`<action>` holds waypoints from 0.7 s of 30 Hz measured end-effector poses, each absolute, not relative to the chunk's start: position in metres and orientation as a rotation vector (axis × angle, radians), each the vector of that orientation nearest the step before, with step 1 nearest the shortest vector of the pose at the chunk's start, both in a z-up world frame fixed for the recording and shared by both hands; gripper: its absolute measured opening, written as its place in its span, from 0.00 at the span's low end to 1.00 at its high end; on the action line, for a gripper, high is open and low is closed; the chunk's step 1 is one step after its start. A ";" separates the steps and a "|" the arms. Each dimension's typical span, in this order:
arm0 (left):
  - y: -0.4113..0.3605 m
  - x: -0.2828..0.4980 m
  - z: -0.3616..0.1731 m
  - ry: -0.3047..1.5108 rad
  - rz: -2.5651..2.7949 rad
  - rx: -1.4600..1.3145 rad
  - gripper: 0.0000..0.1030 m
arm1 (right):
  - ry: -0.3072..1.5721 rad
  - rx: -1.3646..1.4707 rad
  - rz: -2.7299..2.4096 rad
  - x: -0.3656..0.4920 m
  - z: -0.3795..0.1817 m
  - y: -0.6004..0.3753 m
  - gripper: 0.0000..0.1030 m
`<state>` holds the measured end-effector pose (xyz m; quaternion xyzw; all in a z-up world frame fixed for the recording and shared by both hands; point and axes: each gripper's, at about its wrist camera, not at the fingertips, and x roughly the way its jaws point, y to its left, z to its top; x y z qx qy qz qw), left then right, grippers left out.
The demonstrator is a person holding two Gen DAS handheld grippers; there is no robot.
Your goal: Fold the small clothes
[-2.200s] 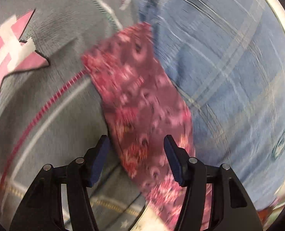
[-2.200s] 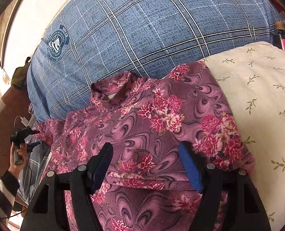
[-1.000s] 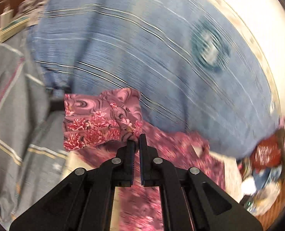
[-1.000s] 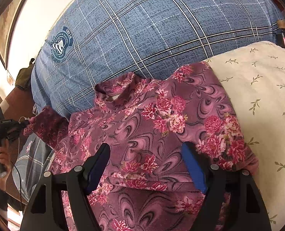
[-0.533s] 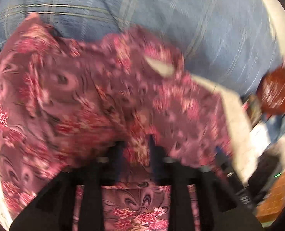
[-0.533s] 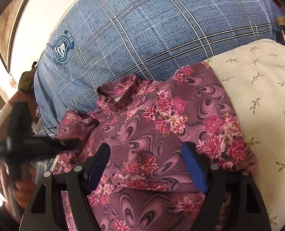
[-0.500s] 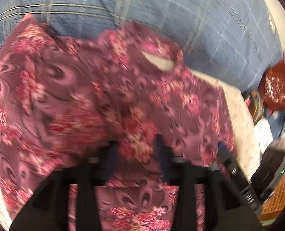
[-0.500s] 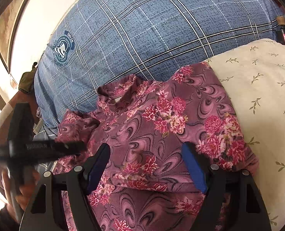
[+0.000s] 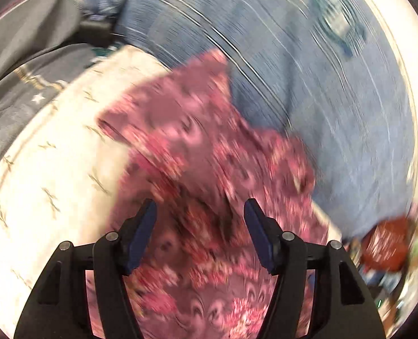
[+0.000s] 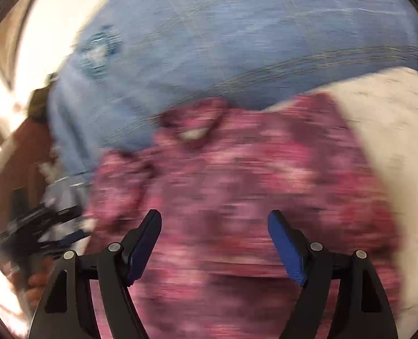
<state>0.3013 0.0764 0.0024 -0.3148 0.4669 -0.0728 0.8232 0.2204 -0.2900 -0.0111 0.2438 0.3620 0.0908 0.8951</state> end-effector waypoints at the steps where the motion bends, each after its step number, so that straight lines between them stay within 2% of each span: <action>1: 0.084 0.303 0.002 0.978 -0.151 -0.701 0.61 | 0.756 0.477 0.215 0.224 -0.007 -0.278 0.79; 5: 0.100 0.304 -0.002 0.973 -0.149 -0.730 0.61 | 0.815 0.141 0.346 0.248 0.004 -0.185 0.79; 9: 0.112 0.306 -0.011 0.990 -0.146 -0.777 0.61 | 0.778 -0.204 0.277 0.261 -0.001 -0.127 0.79; 13: 0.111 0.309 -0.016 0.997 -0.141 -0.775 0.61 | 0.770 -0.340 0.246 0.278 -0.007 -0.100 0.80; 15: 0.109 0.310 -0.020 1.011 -0.147 -0.773 0.61 | 0.758 -0.363 0.256 0.288 -0.008 -0.092 0.74; 16: 0.109 0.310 -0.021 1.015 -0.150 -0.774 0.61 | 0.753 -0.358 0.264 0.289 -0.007 -0.091 0.56; 17: 0.109 0.311 -0.021 1.015 -0.155 -0.777 0.61 | 0.751 -0.341 0.273 0.293 -0.005 -0.092 0.23; 18: 0.109 0.311 -0.021 1.013 -0.156 -0.780 0.61 | 0.775 -0.270 0.295 0.298 -0.001 -0.099 0.16; 21: 0.108 0.311 -0.020 1.008 -0.164 -0.783 0.61 | 0.766 -0.011 0.299 0.301 0.017 -0.137 0.14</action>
